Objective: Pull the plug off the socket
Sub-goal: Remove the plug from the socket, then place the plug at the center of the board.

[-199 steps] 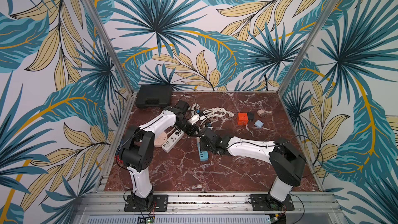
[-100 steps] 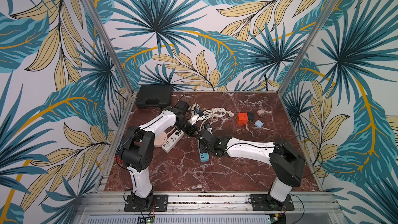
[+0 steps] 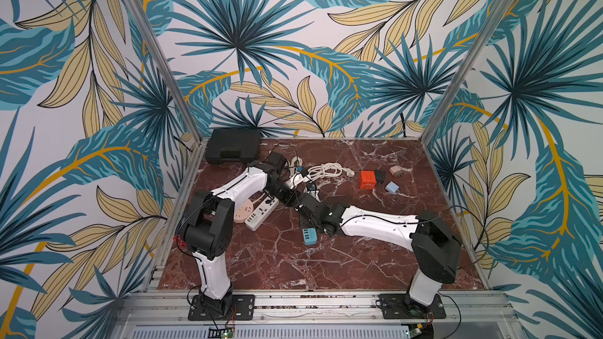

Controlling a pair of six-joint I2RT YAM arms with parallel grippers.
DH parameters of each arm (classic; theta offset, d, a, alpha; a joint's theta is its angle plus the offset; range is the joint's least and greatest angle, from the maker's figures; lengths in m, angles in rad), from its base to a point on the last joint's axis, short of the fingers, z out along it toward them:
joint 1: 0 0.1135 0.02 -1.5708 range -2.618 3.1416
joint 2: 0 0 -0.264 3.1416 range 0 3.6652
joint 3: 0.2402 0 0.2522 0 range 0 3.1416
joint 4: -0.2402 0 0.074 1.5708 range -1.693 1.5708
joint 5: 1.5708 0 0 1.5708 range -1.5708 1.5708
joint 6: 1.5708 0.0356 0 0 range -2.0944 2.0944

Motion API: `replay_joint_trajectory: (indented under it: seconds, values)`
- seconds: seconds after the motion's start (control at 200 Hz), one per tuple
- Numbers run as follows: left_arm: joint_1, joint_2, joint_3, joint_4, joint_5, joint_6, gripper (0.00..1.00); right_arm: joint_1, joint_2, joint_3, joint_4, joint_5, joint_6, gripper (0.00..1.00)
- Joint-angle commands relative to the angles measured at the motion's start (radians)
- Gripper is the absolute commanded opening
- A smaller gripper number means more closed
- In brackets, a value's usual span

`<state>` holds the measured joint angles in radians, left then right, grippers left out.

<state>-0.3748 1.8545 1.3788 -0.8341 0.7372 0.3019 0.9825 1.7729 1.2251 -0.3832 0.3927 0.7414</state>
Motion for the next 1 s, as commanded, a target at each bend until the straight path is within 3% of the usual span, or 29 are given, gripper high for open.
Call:
replay_joint_trajectory:
  seconds: [0.0, 0.551, 0.816, 0.997]
  values:
    - [0.008, 0.049, -0.047, -0.034, -0.107, 0.003, 0.0, 0.007, 0.013, 0.0, -0.029, 0.036, 0.017, 0.2]
    - [0.008, 0.048, -0.049, -0.031, -0.11, 0.0, 0.0, -0.039, -0.228, -0.118, -0.15, 0.146, 0.013, 0.2]
    - [0.008, 0.046, -0.046, -0.031, -0.111, -0.001, 0.0, -0.243, -0.371, -0.213, -0.235, 0.108, -0.017, 0.2]
    - [0.007, 0.046, -0.046, -0.031, -0.112, -0.001, 0.0, -0.393, -0.378, -0.236, -0.268, 0.105, -0.076, 0.2]
